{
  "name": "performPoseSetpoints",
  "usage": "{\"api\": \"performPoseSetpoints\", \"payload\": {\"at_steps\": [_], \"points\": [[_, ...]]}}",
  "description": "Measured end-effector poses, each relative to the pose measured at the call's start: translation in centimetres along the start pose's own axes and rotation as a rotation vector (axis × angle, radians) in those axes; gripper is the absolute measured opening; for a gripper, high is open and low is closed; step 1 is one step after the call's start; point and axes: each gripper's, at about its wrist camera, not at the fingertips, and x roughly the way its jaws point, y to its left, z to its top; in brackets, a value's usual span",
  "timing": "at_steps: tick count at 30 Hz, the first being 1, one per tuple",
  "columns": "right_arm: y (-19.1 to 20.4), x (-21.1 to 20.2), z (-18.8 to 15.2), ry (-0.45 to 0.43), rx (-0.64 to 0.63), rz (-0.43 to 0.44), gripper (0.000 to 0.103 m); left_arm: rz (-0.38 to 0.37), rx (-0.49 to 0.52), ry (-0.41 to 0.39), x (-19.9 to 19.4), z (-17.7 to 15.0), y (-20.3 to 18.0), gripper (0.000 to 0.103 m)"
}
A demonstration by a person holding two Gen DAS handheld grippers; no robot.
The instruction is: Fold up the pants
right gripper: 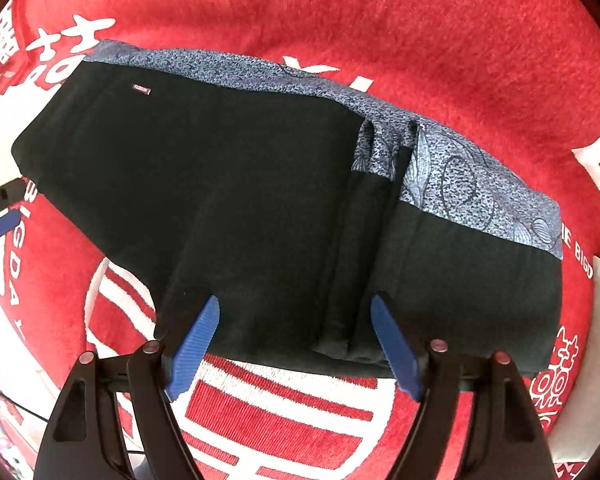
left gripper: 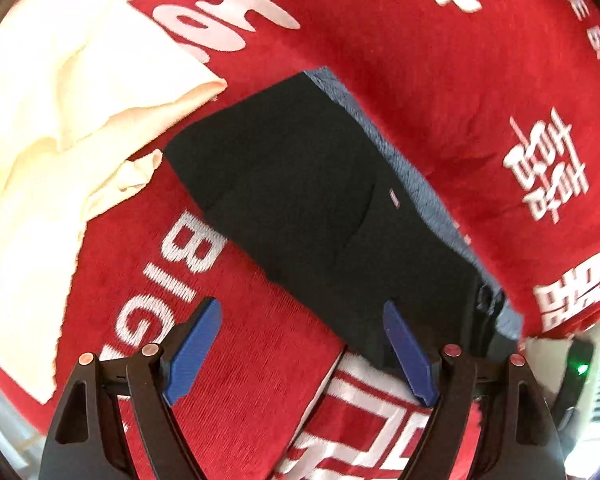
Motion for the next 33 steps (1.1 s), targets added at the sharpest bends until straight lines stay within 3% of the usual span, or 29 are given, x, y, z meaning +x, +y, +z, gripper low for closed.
{"api": "performPoseSetpoints", "payload": {"at_steps": [6, 15, 22, 25, 28, 29, 30, 32, 33], "points": [[0.3, 0.1, -0.1, -0.001, -0.019, -0.013, 0.083, -0.114, -0.092, -0.001, 1.7, 1.2, 2.0, 0.083], [0.2, 0.1, -0.2, -0.007, -0.020, -0.007, 0.084, -0.234, -0.136, -0.044, 2.7, 2.5, 2.8, 0.083], [0.0, 0.0, -0.5, -0.018, -0.019, 0.006, 0.084, -0.267, -0.127, -0.093, 3.4, 3.6, 1.5, 0.091], [0.0, 0.0, -0.7, -0.024, -0.025, 0.010, 0.085, -0.256, -0.133, -0.127, 4.3, 3.8, 0.9, 0.099], [-0.1, 0.0, -0.8, -0.028, -0.031, 0.011, 0.085, -0.190, -0.130, -0.142, 4.5, 3.9, 0.0, 0.099], [-0.1, -0.1, -0.8, -0.029, -0.034, 0.011, 0.085, -0.159, -0.132, -0.143, 4.5, 3.9, -0.4, 0.096], [-0.1, -0.3, -0.7, -0.030, -0.037, 0.012, 0.085, -0.108, -0.134, -0.149, 4.3, 3.8, -0.7, 0.086], [-0.3, -0.9, -0.6, -0.033, -0.032, 0.024, 0.085, -0.028, -0.117, -0.155, 4.1, 3.8, -1.1, 0.054], [-0.4, -1.5, -0.5, -0.036, -0.026, 0.034, 0.086, 0.048, -0.088, -0.147, 4.0, 3.8, -1.3, 0.032]]}}
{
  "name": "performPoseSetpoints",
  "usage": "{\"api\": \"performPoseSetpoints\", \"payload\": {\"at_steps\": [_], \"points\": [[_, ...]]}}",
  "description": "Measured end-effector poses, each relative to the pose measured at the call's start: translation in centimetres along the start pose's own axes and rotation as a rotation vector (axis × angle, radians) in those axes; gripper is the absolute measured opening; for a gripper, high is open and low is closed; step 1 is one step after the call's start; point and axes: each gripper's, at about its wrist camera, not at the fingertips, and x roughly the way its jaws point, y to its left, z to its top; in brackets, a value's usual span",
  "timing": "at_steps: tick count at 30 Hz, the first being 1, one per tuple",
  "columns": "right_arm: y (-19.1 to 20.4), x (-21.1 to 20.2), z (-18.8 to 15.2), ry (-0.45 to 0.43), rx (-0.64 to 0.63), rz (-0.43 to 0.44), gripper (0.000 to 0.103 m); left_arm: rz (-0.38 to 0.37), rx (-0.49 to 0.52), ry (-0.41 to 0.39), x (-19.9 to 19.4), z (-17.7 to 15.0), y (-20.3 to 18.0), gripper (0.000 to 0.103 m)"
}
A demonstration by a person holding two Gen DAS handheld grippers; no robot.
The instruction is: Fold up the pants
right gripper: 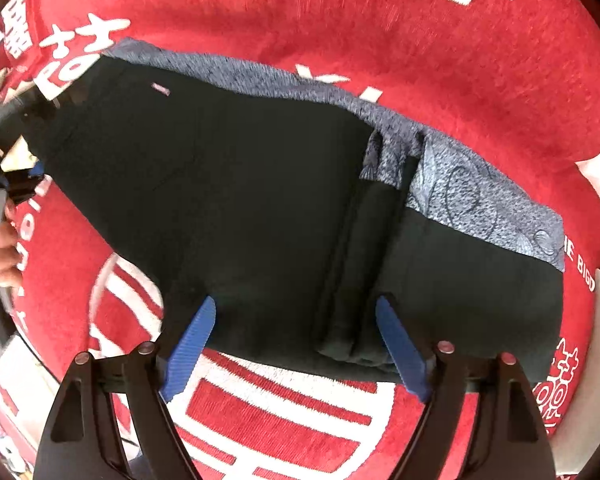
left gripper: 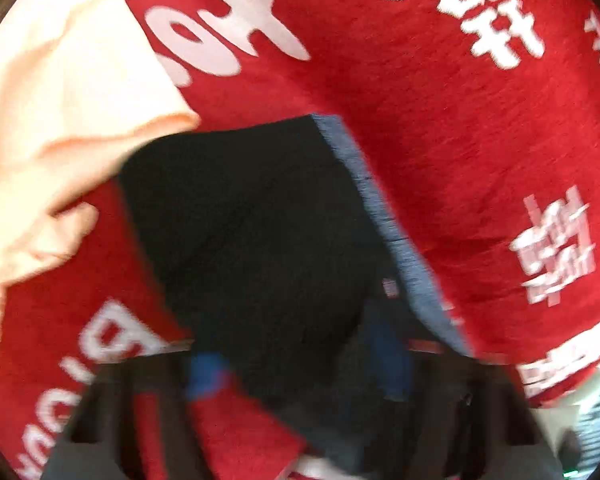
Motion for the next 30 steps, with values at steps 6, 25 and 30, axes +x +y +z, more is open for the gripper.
{"api": "performPoseSetpoints", "payload": {"at_steps": [6, 25, 30], "points": [[-0.8, -5.0, 3.5, -0.060, 0.047, 0.108, 0.086, 0.133, 0.263, -0.076, -2.0, -1.4, -4.2, 0.028], [17.1, -2.8, 22.7, 0.327, -0.330, 0.288, 0.101, 0.277, 0.778, -0.233, -4.5, -6.7, -13.6, 0.028], [18.0, -0.1, 22.6, 0.392, -0.360, 0.187, 0.076, 0.277, 0.812, -0.248, -4.9, -7.6, -14.2, 0.028]]}}
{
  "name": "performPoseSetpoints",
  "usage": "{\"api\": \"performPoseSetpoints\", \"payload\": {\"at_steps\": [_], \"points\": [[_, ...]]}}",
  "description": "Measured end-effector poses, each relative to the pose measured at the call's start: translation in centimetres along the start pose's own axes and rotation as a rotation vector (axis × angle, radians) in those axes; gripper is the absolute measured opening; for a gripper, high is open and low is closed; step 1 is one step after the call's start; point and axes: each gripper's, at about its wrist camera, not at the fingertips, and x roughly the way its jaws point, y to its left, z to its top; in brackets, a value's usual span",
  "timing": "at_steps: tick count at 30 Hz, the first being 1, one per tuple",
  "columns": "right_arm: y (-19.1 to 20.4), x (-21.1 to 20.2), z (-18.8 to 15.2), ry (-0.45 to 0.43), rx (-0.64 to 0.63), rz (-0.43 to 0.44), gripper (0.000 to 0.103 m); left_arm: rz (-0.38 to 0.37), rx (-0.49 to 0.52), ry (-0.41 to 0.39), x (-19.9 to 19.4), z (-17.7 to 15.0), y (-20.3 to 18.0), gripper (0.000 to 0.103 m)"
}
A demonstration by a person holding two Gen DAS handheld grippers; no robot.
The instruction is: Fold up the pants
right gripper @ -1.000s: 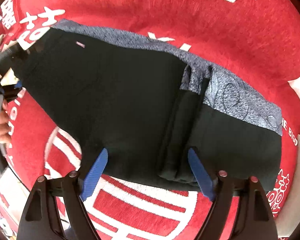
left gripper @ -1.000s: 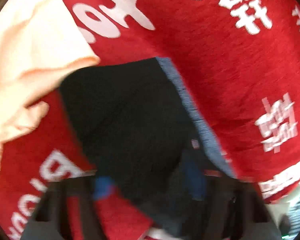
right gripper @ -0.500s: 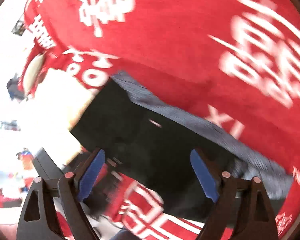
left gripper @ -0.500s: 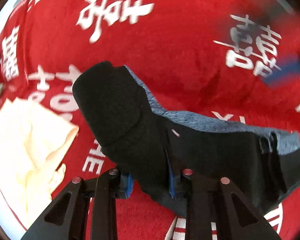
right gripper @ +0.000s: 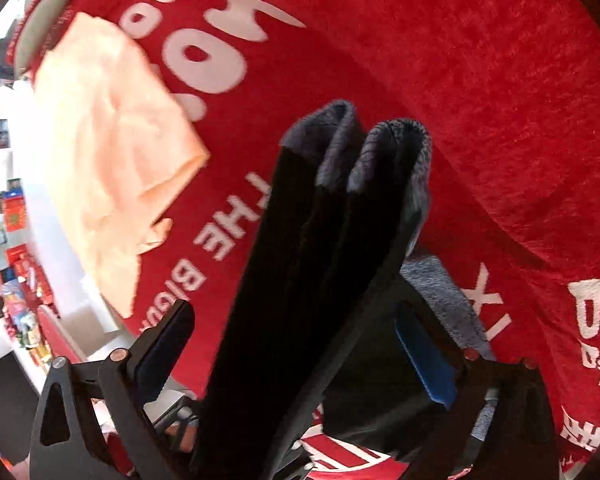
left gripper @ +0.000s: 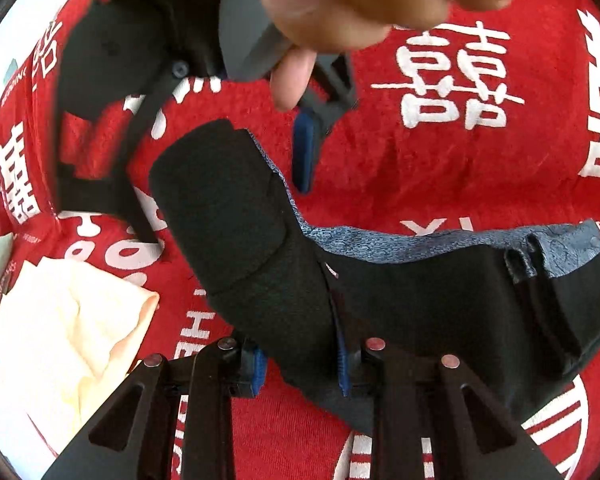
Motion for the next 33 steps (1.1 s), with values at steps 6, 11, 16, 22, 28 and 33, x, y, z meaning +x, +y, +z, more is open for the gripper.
{"api": "performPoseSetpoints", "payload": {"at_steps": [6, 11, 16, 22, 28, 33], "points": [[-3.4, -2.0, -1.8, -0.105, 0.063, 0.057, 0.023, -0.027, 0.017, -0.013, -1.3, 0.8, -0.7, 0.028], [-6.0, -5.1, -5.5, -0.250, 0.091, 0.170, 0.021, -0.057, 0.059, -0.047, -3.8, 1.8, -2.3, 0.028], [-9.8, -8.6, -11.3, -0.397, 0.162, 0.341, 0.018, -0.103, 0.126, -0.091, -7.1, 2.6, -5.2, 0.028], [-16.0, -10.4, -20.5, -0.554, 0.273, 0.497, 0.018, -0.184, 0.254, -0.124, -10.7, 3.0, -11.8, 0.028], [-23.0, -9.0, -29.7, -0.653, 0.402, 0.563, 0.018, -0.252, 0.404, -0.107, -11.6, 2.2, -20.0, 0.028], [-28.6, -5.6, -35.4, -0.687, 0.512, 0.605, 0.018, -0.274, 0.513, -0.063, -10.8, 0.8, -26.2, 0.028]]}}
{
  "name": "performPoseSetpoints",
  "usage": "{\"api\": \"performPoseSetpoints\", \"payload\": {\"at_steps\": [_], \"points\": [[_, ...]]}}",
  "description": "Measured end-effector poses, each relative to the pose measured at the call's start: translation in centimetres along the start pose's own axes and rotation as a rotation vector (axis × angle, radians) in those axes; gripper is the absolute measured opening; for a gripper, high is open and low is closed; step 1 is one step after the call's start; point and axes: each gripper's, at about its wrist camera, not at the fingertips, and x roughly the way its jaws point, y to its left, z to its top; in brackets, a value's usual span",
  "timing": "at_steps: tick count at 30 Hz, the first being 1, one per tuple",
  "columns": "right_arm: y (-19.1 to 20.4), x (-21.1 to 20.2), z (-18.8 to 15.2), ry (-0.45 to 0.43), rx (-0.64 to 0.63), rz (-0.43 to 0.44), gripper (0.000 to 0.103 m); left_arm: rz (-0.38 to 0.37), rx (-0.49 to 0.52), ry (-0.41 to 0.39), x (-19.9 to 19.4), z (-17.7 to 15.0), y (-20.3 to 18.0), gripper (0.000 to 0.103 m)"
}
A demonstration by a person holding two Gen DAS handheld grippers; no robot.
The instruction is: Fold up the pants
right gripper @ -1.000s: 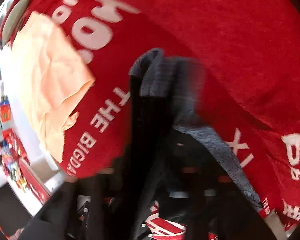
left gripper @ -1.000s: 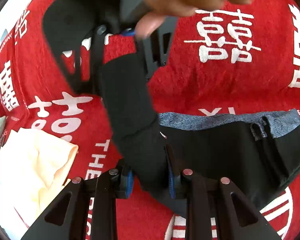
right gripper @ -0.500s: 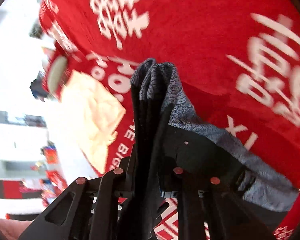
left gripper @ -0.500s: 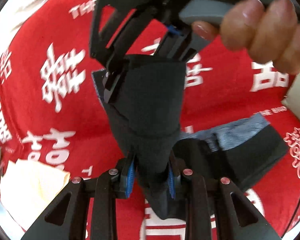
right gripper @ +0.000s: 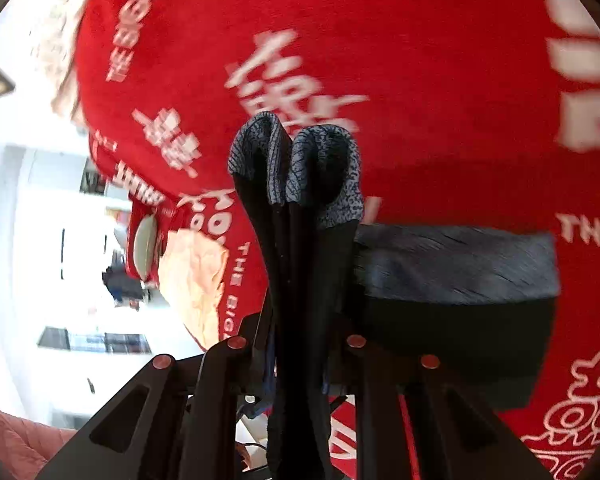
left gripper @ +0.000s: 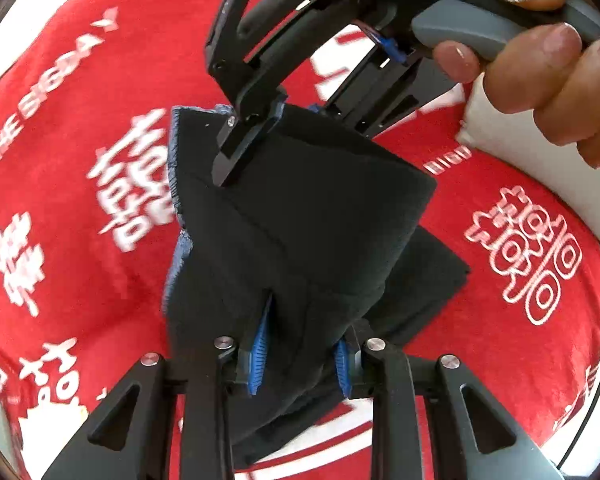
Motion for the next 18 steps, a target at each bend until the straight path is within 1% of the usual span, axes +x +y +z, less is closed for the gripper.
{"api": "performPoseSetpoints", "payload": {"at_steps": [2, 4, 5, 8, 10, 12, 14, 15, 16, 17, 18], "points": [[-3.3, -0.5, -0.5, -0.013, 0.048, -0.004, 0.018, -0.004, 0.028, 0.029, 1.3, 0.5, -1.9, 0.028], [-5.7, -0.5, -0.9, -0.018, 0.076, -0.008, 0.018, -0.011, 0.050, 0.065, 2.9, 0.7, -3.8, 0.028], [-7.4, -0.4, -1.2, -0.018, 0.097, -0.014, 0.018, -0.013, 0.055, 0.076, 3.4, 0.6, -4.3, 0.028], [-10.9, 0.0, -1.9, -0.006, 0.132, -0.041, 0.018, -0.016, 0.093, 0.118, 5.4, 0.1, -6.5, 0.028], [-13.0, 0.5, -2.5, 0.011, 0.159, -0.061, 0.018, -0.008, 0.107, 0.141, 6.0, -0.3, -7.2, 0.028], [-14.7, 1.2, -3.1, 0.022, 0.185, -0.062, 0.019, 0.007, 0.121, 0.151, 6.2, -0.7, -7.7, 0.029], [-15.3, 1.6, -3.5, 0.013, 0.194, -0.055, 0.021, 0.009, 0.135, 0.152, 6.2, -0.8, -7.8, 0.042], [-15.2, 1.6, -3.7, 0.007, 0.191, -0.063, 0.026, -0.005, 0.124, 0.158, 6.0, -0.8, -7.6, 0.060], [-15.0, 1.5, -3.7, 0.005, 0.185, -0.084, 0.027, -0.005, 0.104, 0.160, 5.7, -0.8, -7.2, 0.068], [-14.8, 1.4, -3.8, 0.005, 0.177, -0.112, 0.030, -0.009, 0.090, 0.160, 5.4, -0.8, -7.0, 0.068], [-14.5, 1.2, -3.9, 0.007, 0.171, -0.126, 0.030, -0.024, 0.079, 0.164, 4.9, -0.8, -6.5, 0.068]]}}
